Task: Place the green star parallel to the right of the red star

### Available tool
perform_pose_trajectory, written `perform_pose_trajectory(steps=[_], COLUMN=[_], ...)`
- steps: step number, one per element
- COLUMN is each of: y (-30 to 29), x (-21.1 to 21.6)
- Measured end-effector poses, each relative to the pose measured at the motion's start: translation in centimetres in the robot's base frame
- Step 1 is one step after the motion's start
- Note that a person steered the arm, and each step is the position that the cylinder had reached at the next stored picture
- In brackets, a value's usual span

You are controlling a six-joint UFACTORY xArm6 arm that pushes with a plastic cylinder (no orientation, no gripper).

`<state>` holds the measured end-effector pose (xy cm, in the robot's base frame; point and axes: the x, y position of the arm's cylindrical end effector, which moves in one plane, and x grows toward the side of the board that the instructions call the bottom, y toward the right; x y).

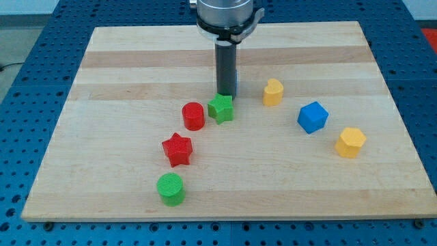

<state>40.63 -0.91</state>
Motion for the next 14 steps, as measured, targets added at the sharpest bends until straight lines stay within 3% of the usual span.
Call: perform_pose_trajectory(steps=[6, 7, 11, 12, 14], y=[-4.3, 0.1, 7.8, 8.2, 9.1], x=[1.3, 2.7, 6.4, 9.0, 10.1])
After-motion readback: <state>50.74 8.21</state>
